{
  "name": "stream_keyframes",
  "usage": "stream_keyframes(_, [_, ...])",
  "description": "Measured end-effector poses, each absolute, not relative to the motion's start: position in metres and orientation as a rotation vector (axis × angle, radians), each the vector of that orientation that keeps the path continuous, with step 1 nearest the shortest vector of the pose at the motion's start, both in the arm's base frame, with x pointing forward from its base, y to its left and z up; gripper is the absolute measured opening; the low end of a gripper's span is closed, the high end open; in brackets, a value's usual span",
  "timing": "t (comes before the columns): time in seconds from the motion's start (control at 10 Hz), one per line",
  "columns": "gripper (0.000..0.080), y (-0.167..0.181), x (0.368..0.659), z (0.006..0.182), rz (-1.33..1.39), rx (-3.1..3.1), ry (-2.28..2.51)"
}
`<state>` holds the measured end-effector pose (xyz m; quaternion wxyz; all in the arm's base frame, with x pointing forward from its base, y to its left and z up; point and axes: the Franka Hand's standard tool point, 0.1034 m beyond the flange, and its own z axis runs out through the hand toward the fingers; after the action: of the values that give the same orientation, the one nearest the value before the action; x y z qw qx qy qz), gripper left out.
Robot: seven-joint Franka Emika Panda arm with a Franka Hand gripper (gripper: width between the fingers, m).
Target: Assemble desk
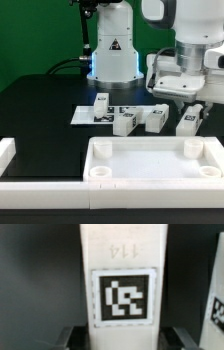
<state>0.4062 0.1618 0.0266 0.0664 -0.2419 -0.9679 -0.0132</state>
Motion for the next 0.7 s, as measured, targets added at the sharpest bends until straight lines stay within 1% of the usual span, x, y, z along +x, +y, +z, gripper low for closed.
stream_keyframes(0.1, [0.0285,0.171,0.3968,0.0264,-0.057,-0.703,-2.92])
stream_keyframes(0.2, [0.0285,0.169,0.393,0.0237,-0.073,-0.689,-2.921])
stream_keyframes(0.3, [0.0285,0.1646,0.3904,0.0192,-0.078,-0.701,-2.907])
stream_keyframes(0.5, [0.0285,0.1645,0.3921,0.0193,-0.078,-0.724,-2.902])
stream_keyframes(0.6, [0.0342,0.1639,0.3918,0.0188,-0.077,-0.73,-2.899])
stream_keyframes(0.7, [0.0478,0.1635,0.3918,0.0185,-0.076,-0.744,-2.895])
